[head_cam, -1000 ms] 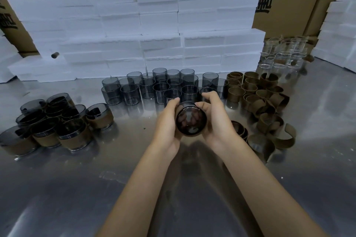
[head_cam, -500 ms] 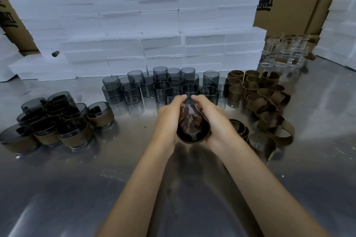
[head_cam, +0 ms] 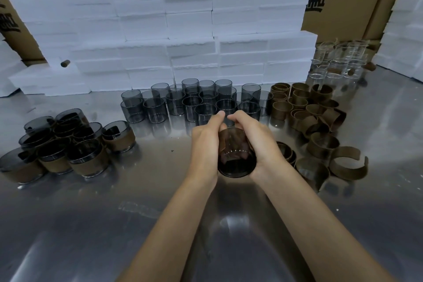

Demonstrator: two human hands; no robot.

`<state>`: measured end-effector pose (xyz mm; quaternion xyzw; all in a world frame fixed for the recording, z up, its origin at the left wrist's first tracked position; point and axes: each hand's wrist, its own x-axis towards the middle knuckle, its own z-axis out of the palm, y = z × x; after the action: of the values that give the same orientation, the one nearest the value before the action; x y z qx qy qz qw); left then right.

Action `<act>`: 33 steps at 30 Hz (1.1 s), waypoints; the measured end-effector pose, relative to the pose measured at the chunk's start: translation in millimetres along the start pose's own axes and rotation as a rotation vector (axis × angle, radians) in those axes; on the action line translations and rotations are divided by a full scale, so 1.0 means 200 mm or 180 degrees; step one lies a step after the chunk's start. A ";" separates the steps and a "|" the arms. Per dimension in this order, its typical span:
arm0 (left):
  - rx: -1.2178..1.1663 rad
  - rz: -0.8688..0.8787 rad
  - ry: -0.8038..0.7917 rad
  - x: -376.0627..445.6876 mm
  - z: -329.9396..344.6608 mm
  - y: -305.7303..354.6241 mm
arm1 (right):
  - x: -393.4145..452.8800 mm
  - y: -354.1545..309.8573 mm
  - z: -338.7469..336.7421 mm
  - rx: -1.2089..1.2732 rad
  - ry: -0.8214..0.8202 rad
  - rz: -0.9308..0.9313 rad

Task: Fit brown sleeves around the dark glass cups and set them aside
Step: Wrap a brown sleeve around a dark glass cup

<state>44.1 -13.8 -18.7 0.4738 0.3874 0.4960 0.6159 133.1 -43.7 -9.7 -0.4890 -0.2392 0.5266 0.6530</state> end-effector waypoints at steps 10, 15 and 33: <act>0.0053 0.0026 -0.0022 0.00 0.00 0.00 | 0.00 0.00 0.00 -0.0096 0.0062 0.0033; 0.0259 0.0477 0.0143 0.01 -0.02 0.04 | 0.02 0.00 0.00 -0.0117 -0.0039 -0.0195; 0.0111 0.0948 -0.0008 0.05 -0.09 0.06 | 0.06 0.00 -0.03 -0.0011 -0.0713 -0.0026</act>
<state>25.1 0.9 -11.0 0.5373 0.3206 0.5745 0.5277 142.8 -35.5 -14.7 -0.4272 -0.3136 0.5749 0.6234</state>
